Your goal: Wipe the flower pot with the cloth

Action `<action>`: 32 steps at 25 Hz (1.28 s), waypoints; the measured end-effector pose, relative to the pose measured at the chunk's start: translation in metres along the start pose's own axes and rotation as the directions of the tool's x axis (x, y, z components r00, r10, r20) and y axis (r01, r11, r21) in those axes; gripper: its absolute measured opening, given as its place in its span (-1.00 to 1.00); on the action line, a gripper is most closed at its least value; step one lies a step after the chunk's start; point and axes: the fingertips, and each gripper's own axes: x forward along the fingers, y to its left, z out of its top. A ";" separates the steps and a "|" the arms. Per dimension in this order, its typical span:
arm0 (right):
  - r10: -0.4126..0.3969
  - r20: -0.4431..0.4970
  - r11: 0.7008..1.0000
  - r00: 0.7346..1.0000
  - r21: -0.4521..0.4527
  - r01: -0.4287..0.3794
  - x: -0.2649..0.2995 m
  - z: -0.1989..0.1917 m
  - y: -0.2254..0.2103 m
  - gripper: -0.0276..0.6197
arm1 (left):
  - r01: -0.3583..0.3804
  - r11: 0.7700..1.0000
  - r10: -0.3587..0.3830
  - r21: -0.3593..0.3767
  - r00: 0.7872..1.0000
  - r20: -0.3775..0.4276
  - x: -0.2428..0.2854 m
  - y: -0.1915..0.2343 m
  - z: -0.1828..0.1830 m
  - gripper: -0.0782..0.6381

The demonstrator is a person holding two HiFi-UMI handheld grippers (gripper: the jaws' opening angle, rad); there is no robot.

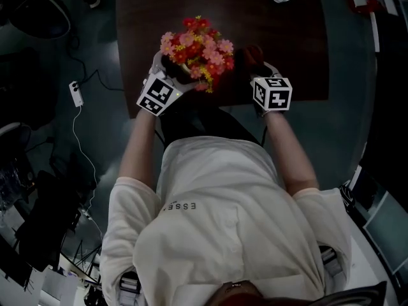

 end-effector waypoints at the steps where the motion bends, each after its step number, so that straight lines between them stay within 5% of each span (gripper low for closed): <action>1: 0.004 0.005 1.000 1.000 -0.002 -0.004 0.000 0.004 -0.002 -0.77 | 0.006 1.000 -0.006 0.000 1.000 -0.002 0.003 0.001 0.000 0.91; 19: 0.072 0.021 0.993 0.997 -0.096 -0.069 0.027 0.033 0.003 -0.77 | 0.141 0.989 -0.140 0.039 0.990 -0.019 0.034 -0.009 0.011 0.84; 27: 0.090 0.031 0.989 0.995 -0.124 -0.086 0.027 0.038 0.009 -0.77 | 0.055 0.998 -0.055 0.005 0.998 -0.012 0.032 -0.008 0.014 0.86; 32: 0.119 0.055 0.985 0.991 -0.135 -0.111 0.025 0.046 0.021 -0.77 | -0.006 0.998 0.010 -0.064 0.998 0.060 0.030 -0.007 0.045 0.86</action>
